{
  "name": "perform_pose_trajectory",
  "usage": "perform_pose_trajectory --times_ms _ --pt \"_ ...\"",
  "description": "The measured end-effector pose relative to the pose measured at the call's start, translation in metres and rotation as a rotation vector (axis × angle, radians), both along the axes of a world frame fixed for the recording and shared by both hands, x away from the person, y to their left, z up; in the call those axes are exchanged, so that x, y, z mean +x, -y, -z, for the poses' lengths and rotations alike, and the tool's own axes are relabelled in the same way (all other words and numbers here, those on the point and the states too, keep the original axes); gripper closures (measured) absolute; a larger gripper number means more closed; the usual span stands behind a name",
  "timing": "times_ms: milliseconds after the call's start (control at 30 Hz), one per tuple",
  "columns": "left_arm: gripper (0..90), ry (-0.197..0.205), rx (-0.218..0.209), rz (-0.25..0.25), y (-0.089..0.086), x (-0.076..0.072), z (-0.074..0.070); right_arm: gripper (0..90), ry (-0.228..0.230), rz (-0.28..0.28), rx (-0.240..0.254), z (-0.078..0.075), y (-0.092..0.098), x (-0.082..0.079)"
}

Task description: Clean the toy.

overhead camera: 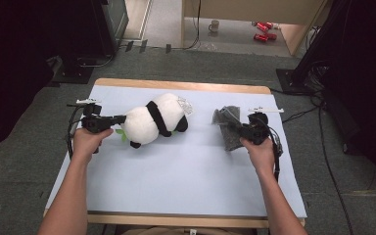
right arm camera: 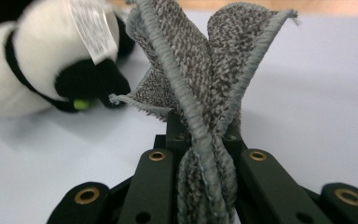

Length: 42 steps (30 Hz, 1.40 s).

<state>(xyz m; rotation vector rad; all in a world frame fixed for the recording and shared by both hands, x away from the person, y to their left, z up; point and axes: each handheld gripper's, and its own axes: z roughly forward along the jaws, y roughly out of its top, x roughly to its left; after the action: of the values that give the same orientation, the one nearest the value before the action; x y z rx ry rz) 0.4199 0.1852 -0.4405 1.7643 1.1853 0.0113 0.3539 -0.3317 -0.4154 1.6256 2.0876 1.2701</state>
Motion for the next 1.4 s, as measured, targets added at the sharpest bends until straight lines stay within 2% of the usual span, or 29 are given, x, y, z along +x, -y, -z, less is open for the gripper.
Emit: perform_pose_trajectory --times_ms 67,300,400,467,567,633,700,800,867,933,1000,1167,1267,1400 --pt "82.2 -0.002 -0.012 -0.003 -0.001 -0.001 0.001 80.5 -0.033 -0.018 -0.011 0.011 -0.006 0.005" --pt "79.0 0.003 -0.033 0.001 -0.002 -0.002 0.002 78.3 -0.097 -0.102 -0.067 0.039 -0.031 0.017" --pt "76.8 0.003 -0.045 -0.001 -0.003 -0.002 0.002 78.0 -0.129 -0.132 -0.064 0.051 -0.041 0.021" --pt "74.2 0.010 -0.050 -0.001 -0.005 -0.002 0.003 76.1 -0.133 -0.151 -0.079 0.057 -0.045 0.023" --pt "71.1 0.023 -0.046 -0.011 -0.006 -0.002 0.002 72.9 -0.131 -0.155 -0.077 0.058 -0.046 0.023" --pt "68.4 0.021 -0.049 -0.022 -0.006 -0.003 0.000 62.2 -0.136 -0.155 -0.061 0.058 -0.044 0.023" --pt "60.0 0.015 -0.064 -0.023 -0.007 -0.004 -0.002 48.1 -0.148 -0.167 -0.017 0.058 -0.042 0.024" --pt "48.6 0.035 -0.060 -0.030 -0.007 -0.007 -0.007 35.5 -0.133 -0.199 -0.001 0.054 -0.039 0.024" --pt "43.4 0.050 -0.048 -0.021 -0.006 -0.008 -0.011 32.2 -0.119 -0.204 -0.021 0.050 -0.037 0.023" --pt "39.3 0.067 -0.030 -0.011 -0.003 -0.010 -0.015 29.3 -0.106 -0.197 -0.012 0.045 -0.033 0.022" --pt "37.6 0.091 0.004 -0.011 -0.001 -0.014 -0.018 28.3 -0.086 -0.190 0.010 0.039 -0.027 0.020" --pt "35.8 0.110 0.066 -0.009 -0.002 -0.018 -0.021 28.2 -0.016 -0.176 0.025 0.024 -0.012 0.015" --pt "35.8 0.120 0.093 -0.008 -0.004 -0.022 -0.023 29.2 0.022 -0.168 0.017 0.018 -0.003 0.012" --pt "35.8 0.159 0.160 -0.032 -0.005 -0.029 -0.027 30.6 0.056 -0.166 -0.017 0.012 0.011 0.009"
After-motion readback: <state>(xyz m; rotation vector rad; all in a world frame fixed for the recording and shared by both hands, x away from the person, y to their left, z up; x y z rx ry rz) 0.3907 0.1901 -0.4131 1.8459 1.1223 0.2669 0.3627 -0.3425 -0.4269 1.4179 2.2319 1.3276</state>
